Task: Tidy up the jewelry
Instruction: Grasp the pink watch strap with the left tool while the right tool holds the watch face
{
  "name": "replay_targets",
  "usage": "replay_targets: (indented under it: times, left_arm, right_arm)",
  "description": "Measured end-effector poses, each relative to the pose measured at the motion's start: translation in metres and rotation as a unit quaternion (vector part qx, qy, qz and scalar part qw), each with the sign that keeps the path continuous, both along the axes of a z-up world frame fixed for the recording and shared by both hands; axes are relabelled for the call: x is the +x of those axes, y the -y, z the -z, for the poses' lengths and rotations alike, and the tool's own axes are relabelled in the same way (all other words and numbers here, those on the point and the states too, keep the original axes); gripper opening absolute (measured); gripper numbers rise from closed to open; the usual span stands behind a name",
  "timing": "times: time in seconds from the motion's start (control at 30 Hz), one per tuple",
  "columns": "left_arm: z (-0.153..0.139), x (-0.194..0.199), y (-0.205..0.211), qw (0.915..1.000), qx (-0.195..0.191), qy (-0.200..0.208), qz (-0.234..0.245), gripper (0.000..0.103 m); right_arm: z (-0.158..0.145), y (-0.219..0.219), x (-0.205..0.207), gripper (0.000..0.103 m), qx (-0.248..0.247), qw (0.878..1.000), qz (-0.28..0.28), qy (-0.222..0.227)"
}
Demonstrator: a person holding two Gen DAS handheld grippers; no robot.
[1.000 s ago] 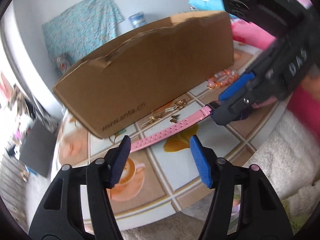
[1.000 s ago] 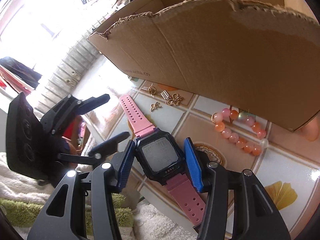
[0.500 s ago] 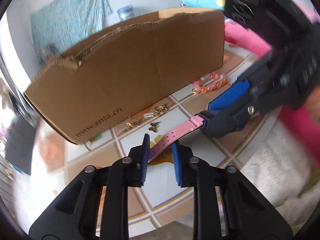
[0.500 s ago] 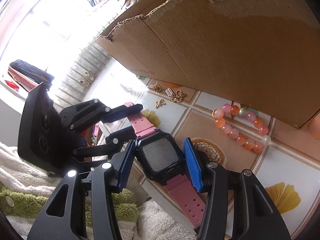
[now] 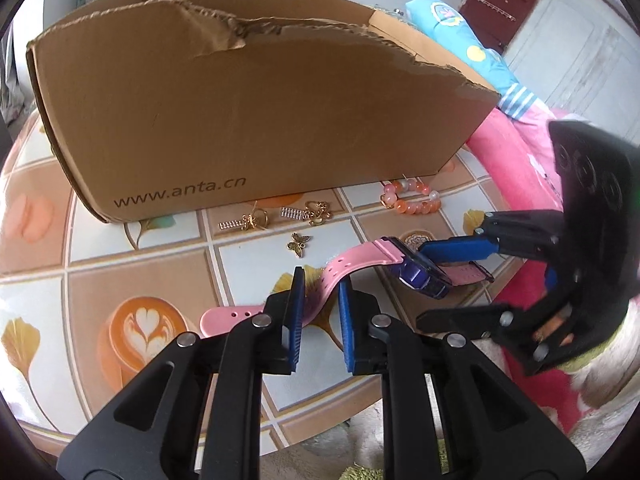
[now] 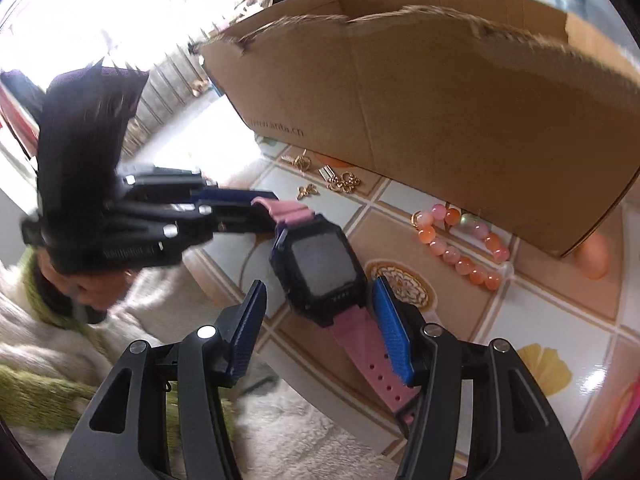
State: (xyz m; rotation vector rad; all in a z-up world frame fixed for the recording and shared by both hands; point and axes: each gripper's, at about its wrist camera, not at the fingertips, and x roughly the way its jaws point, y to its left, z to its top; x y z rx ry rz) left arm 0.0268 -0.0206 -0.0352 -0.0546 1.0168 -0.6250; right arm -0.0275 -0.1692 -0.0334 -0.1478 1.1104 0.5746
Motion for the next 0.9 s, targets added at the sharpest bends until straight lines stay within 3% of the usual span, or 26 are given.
replay_targets:
  times: [0.2,0.37,0.6,0.63,0.67,0.9]
  left_arm:
    - [0.002,0.003,0.007,1.0,-0.003,-0.005,-0.005,0.015]
    - [0.002,0.004,0.006,1.0,-0.006,-0.006,-0.004,0.015]
    - [0.002,0.003,0.006,0.9999,-0.007,0.0,-0.007,0.015]
    - [0.002,0.003,0.006,0.9999,-0.007,0.002,-0.009,0.015]
    - [0.001,0.003,0.006,0.9999,-0.005,0.004,-0.011,0.014]
    - [-0.002,-0.001,0.007,0.9998,0.005,0.016,-0.007,0.011]
  right_arm:
    - [0.0,-0.014,-0.016,0.054,-0.081,0.996,-0.005,0.045]
    - [-0.002,0.003,-0.017,0.038,-0.078,0.995,0.032,0.043]
    - [-0.01,0.019,-0.021,0.028,-0.067,0.994,0.072,0.047]
    - [-0.011,0.02,-0.021,0.012,-0.068,0.993,0.078,0.049]
    - [-0.015,0.023,-0.022,0.007,-0.067,0.992,0.088,0.054]
    - [-0.028,0.041,-0.022,0.005,-0.026,0.989,0.128,0.061]
